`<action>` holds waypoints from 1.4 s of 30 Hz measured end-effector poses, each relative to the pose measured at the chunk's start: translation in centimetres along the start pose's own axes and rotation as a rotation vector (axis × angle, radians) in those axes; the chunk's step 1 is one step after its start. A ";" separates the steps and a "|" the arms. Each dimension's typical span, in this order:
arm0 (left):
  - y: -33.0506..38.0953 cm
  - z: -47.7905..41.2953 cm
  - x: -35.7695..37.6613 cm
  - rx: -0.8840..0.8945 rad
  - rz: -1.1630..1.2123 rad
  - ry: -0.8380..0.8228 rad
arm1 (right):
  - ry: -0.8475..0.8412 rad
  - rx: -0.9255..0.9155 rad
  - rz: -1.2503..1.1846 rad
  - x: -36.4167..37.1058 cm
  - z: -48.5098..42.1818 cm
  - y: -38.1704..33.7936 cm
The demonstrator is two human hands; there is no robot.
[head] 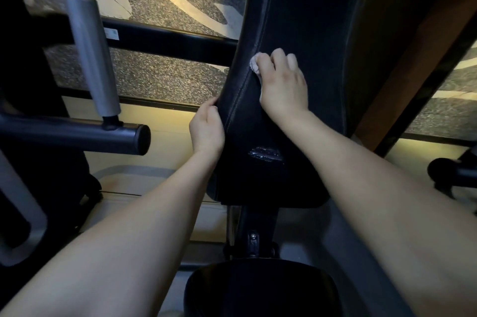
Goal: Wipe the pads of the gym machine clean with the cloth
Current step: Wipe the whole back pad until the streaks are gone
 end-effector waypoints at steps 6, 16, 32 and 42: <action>-3.2 0.1 0.9 0.003 -0.226 -0.277 | 0.006 -0.403 0.005 0.7 2.7 -4.3; -5.5 0.2 -0.8 -0.043 -0.229 -0.148 | -0.007 -0.305 -0.058 0.8 1.2 -7.8; -7.4 0.5 -0.8 -0.110 -0.181 -0.232 | -0.179 -0.481 0.010 1.4 -0.6 -9.4; -7.5 -0.3 -0.8 -0.117 -0.170 -0.254 | -0.158 -0.226 0.196 0.1 -7.4 -4.6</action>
Point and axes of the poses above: each hand's wrist, its own z-axis away from the middle knuckle, its own x-axis out of the palm, y = z × x, the point moved 10 cm from there along -z, towards the middle knuckle, and after that the axes turned 12 degrees about -x, right-handed, at the moved point
